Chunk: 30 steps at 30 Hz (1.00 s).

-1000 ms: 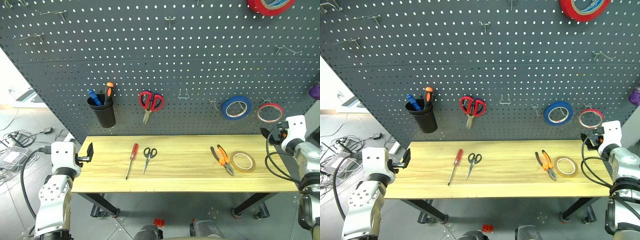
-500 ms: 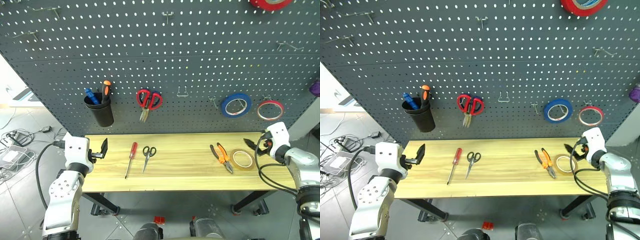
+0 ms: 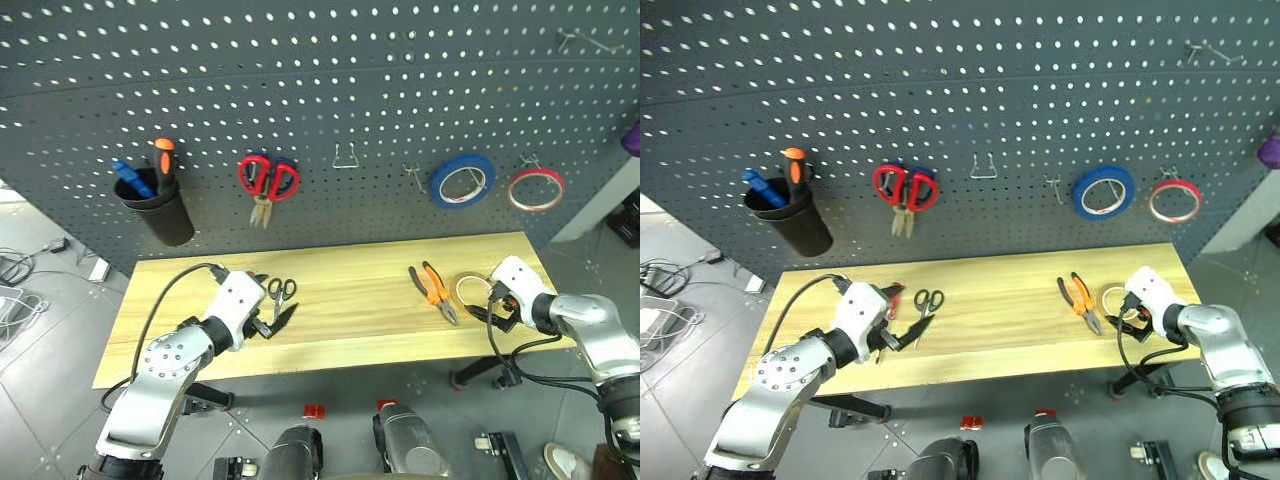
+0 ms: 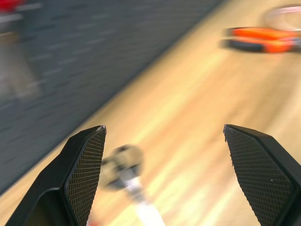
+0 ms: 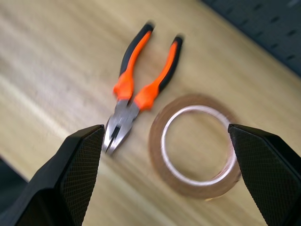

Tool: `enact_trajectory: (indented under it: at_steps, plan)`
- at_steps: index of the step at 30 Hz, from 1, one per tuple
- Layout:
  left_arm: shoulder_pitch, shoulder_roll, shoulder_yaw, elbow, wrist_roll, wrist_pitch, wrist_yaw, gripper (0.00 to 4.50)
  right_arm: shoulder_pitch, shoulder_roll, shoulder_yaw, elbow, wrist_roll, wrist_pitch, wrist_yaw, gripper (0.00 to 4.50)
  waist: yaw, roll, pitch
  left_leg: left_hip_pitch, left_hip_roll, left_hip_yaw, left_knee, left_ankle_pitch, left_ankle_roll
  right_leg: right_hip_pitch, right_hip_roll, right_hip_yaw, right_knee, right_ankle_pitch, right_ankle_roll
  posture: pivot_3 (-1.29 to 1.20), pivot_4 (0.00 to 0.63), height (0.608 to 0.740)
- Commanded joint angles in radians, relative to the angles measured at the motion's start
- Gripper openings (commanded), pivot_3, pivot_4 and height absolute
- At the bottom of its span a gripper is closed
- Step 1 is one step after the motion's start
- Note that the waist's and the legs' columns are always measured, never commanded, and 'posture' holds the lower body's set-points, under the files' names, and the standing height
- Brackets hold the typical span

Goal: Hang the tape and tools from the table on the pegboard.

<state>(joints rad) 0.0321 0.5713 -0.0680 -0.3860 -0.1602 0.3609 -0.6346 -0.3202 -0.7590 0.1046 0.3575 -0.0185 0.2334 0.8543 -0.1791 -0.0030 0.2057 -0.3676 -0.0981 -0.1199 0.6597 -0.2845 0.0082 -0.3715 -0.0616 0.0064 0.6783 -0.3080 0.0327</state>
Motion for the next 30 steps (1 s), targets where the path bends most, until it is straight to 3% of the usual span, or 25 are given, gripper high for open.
enact_trajectory:
  at_steps: [1, 8, 15, 18, 28, 30]
  plan:
    - [-0.034, 0.027, -0.050, -0.050, -0.027, -0.021, -0.090, 4.21, -0.102, -0.012, 0.073, 0.113, -0.077, -0.093, 0.051, 4.50, -0.011, -0.002, 0.015, 0.000, 0.001, 0.002, 0.000, 0.000, 0.001, -0.001, 0.001, 0.002, 0.000, 0.000, 0.000, -0.38, 0.248, 0.740]
    - [-0.165, -0.011, -0.176, 0.010, 0.012, -0.053, -0.159, 4.21, -0.371, 0.066, 0.231, 0.496, -0.238, -0.227, 0.084, 4.50, -0.027, -0.011, 0.041, 0.001, 0.004, 0.011, 0.001, -0.002, 0.002, -0.003, 0.004, 0.011, 0.000, 0.003, 0.002, -0.36, 0.262, 0.740]
    - [-0.227, -0.061, -0.235, 0.053, 0.035, -0.075, -0.165, 4.21, -0.534, 0.135, 0.364, 0.778, -0.405, -0.339, 0.054, 4.50, -0.035, -0.012, 0.047, 0.000, 0.005, 0.013, 0.001, -0.004, 0.002, -0.004, 0.005, 0.012, -0.002, 0.004, 0.002, -0.35, 0.260, 0.740]
    - [-0.225, -0.059, -0.244, 0.056, 0.047, -0.085, -0.171, 4.24, -0.560, 0.147, 0.408, 0.842, -0.469, -0.371, 0.020, 3.91, -0.038, -0.012, 0.047, -0.001, 0.005, 0.013, 0.002, -0.004, 0.002, -0.005, 0.005, 0.013, -0.001, 0.004, 0.003, -0.33, 0.253, 0.740]
    - [-0.215, -0.115, -0.183, 0.051, 0.002, -0.054, -0.113, 4.24, -0.508, 0.168, 0.439, 0.872, -0.550, -0.416, -0.083, 0.43, -0.039, -0.014, 0.046, -0.001, 0.005, 0.013, 0.004, -0.003, 0.000, -0.006, 0.006, 0.013, 0.000, 0.005, 0.005, -0.33, 0.221, 0.740]
    - [-0.214, -0.130, -0.167, 0.048, -0.016, -0.040, -0.100, 4.24, -0.489, 0.158, 0.434, 0.856, -0.553, -0.430, -0.105, 0.41, -0.039, -0.016, 0.044, 0.001, 0.005, 0.013, 0.005, -0.003, 0.000, -0.003, 0.006, 0.013, 0.000, 0.006, 0.007, -0.33, 0.217, 0.740]
